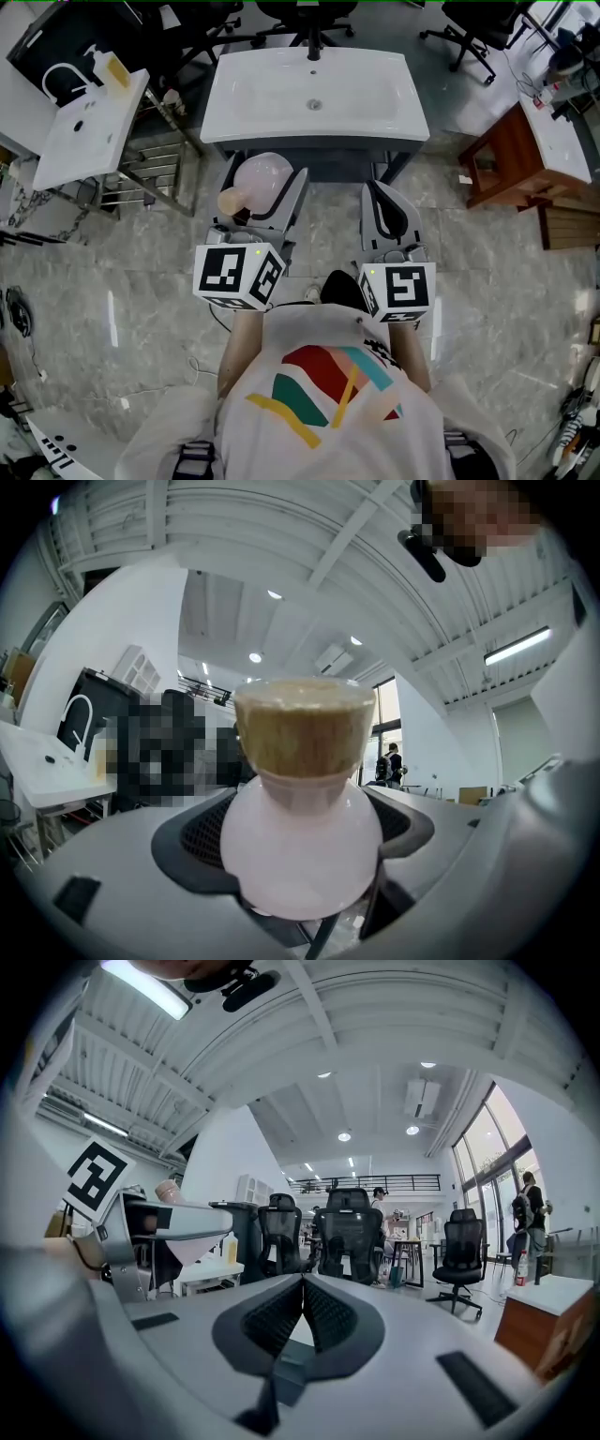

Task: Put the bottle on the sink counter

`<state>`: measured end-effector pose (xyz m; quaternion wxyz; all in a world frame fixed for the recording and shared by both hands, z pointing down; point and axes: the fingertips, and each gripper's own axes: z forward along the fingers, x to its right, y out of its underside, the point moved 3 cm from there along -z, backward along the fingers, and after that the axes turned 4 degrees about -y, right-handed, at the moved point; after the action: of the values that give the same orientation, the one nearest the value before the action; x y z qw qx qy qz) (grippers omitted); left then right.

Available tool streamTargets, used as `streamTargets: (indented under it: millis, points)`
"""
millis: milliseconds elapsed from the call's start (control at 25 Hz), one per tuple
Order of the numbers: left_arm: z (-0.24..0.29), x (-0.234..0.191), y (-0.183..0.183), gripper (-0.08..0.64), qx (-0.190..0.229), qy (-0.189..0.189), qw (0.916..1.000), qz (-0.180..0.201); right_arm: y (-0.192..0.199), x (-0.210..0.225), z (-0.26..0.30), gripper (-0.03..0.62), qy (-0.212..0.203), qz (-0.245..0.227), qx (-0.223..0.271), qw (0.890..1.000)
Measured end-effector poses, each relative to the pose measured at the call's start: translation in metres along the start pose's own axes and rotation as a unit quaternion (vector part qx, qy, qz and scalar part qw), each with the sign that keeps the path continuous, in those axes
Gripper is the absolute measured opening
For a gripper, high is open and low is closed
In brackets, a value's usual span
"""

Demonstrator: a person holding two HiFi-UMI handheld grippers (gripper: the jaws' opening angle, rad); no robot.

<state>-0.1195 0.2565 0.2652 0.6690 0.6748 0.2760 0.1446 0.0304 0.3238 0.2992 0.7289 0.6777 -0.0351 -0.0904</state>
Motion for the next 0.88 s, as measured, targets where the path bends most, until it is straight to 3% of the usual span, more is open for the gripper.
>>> streamTargets:
  millis: [360, 880]
  points:
    - [0.014, 0.0, 0.003, 0.425, 0.014, 0.009, 0.9999, -0.004, 0.006, 0.014, 0.01, 0.012, 0.009, 0.002, 0.01, 1.0]
    - [0.055, -0.015, 0.008, 0.425, 0.022, -0.01, 0.9997, 0.004, 0.014, 0.038, 0.06, 0.012, -0.007, 0.018, 0.029, 0.999]
